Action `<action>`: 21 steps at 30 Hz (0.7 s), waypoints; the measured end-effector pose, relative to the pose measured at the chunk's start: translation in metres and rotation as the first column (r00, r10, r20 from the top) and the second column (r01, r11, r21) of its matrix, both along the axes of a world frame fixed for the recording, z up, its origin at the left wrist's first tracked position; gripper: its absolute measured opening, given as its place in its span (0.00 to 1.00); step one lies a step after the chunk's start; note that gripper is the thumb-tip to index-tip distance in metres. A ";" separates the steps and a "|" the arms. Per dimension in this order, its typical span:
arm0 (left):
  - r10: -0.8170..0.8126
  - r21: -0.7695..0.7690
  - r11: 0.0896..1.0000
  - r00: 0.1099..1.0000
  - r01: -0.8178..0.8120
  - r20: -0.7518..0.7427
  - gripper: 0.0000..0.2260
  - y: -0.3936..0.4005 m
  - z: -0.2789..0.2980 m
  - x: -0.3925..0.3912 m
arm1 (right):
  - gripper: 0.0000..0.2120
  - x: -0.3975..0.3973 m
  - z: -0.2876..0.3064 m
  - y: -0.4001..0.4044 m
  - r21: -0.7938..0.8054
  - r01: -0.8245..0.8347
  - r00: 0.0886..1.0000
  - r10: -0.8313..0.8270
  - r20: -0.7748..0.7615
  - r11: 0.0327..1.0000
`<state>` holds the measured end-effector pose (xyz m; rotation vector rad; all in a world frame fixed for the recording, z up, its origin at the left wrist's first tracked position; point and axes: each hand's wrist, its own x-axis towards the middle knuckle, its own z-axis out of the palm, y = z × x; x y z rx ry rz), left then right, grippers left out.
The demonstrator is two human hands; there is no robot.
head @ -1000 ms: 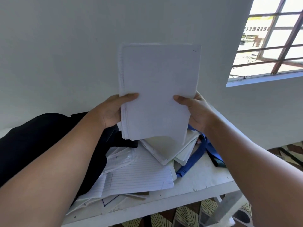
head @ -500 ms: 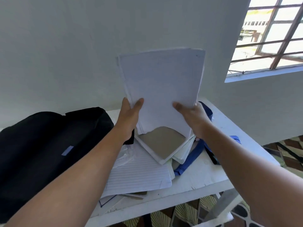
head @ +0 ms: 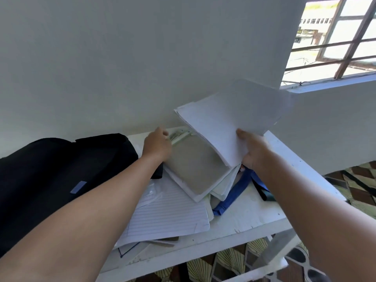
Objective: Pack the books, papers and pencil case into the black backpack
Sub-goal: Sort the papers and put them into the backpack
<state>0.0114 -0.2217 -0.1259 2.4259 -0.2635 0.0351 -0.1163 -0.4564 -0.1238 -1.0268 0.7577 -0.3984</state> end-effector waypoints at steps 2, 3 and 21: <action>-0.088 0.353 0.926 0.987 0.130 -0.133 0.18 -0.005 -0.005 0.004 | 0.25 0.000 -0.007 -0.002 0.063 0.015 1.000 -0.016 0.021 0.998; -0.101 0.435 0.884 0.978 0.171 -0.180 0.19 -0.008 -0.006 0.004 | 0.25 -0.002 -0.008 0.000 0.083 0.007 1.000 -0.009 0.025 0.997; -0.158 0.821 0.539 0.980 0.185 -0.117 0.36 0.040 0.051 -0.016 | 0.15 0.001 -0.016 0.017 0.197 -0.105 0.990 0.084 0.114 0.975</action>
